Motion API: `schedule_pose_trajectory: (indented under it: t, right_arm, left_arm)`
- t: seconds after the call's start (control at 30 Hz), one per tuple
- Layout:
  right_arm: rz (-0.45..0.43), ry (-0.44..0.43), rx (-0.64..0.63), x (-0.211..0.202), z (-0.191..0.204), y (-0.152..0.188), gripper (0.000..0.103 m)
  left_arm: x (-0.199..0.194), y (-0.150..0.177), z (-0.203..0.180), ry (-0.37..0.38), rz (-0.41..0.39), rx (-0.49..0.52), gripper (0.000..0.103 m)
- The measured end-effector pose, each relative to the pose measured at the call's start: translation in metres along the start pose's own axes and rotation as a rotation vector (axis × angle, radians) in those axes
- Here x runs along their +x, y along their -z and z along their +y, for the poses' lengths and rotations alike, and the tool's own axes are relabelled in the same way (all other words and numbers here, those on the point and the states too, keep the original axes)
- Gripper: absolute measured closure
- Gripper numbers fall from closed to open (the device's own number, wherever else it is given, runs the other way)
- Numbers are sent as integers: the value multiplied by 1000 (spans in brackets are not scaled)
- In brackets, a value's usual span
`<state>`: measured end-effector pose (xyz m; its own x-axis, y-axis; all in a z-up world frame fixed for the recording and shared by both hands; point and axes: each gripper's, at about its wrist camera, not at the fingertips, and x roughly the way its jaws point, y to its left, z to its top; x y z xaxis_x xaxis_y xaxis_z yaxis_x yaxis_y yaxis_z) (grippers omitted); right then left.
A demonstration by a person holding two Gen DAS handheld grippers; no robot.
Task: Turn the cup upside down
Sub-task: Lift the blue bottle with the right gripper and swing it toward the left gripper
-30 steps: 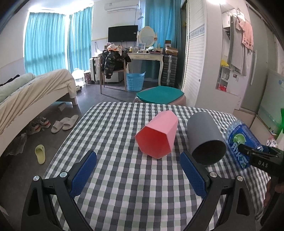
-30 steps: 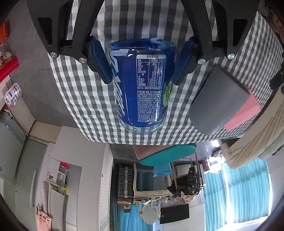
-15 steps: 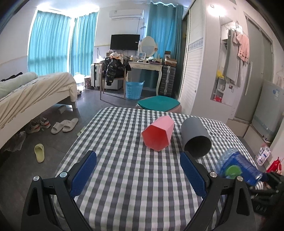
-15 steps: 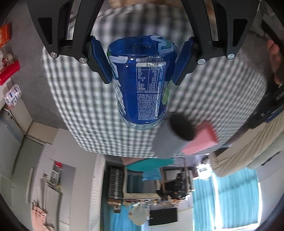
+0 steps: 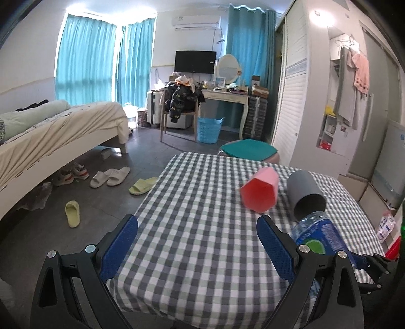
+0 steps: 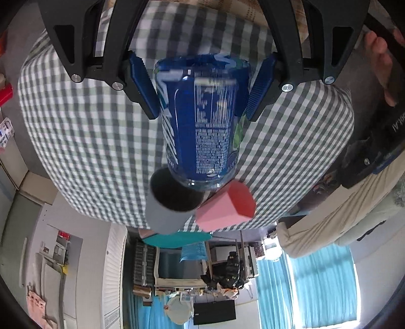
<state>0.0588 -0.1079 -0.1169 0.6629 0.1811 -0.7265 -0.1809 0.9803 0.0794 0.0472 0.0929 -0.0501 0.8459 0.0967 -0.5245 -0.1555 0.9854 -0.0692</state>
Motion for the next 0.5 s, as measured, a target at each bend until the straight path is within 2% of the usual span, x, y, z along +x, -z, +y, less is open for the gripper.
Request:
schedule_pose_trajectory:
  t: [0.17,0.27,0.37,0.43,0.5]
  right_arm:
    - [2,8,-42,-3,2,-1,32]
    - [-7,-9,-113,-17,3,-6,25]
    - [-72,-33,-115,-46,-17,-12,19]
    - [-109,-22,-111,-60,-34,-16,18]
    - [-129,0,-102,-67,-52,-19,17]
  left_arm:
    - [7,-3,-5,-10,17,11,5]
    - [9,-6,-16,-17,26,36,5]
    - [12,-13,-31,-16,41,56,5]
    - [13,-20,-44,-9,65,66,5]
    - [18,-28,-58,-36,105,72,5]
